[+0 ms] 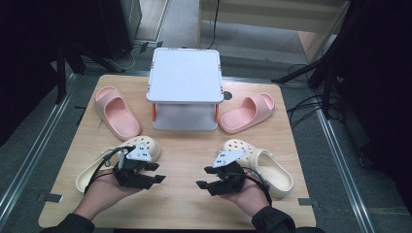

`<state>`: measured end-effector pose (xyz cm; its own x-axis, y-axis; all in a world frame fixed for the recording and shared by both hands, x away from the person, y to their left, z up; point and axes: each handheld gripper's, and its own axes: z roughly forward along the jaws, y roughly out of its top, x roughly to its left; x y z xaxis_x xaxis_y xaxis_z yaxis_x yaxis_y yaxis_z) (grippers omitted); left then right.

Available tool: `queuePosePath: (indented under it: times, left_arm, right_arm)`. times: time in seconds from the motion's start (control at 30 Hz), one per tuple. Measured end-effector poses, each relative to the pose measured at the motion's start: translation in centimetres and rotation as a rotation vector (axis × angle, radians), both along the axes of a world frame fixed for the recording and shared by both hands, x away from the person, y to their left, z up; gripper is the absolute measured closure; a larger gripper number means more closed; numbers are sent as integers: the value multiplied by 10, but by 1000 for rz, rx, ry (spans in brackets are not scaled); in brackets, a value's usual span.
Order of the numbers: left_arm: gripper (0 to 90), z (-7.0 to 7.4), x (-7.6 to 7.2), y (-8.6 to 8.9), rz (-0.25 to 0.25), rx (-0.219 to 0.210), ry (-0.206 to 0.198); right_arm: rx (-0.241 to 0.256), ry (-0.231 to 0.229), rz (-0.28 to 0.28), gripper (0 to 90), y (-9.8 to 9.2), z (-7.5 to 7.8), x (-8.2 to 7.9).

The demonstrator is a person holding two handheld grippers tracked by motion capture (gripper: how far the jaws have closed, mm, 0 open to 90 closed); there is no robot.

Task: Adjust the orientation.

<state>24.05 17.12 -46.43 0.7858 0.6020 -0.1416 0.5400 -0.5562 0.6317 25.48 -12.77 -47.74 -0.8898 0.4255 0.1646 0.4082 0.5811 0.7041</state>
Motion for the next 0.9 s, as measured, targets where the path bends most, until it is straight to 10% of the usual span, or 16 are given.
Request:
queuePosePath:
  times: [0.9]
  left_arm:
    - [487,8,-6,39,98,3,9]
  right_arm:
    - [-65,-14,16,436,13,-3,-3]
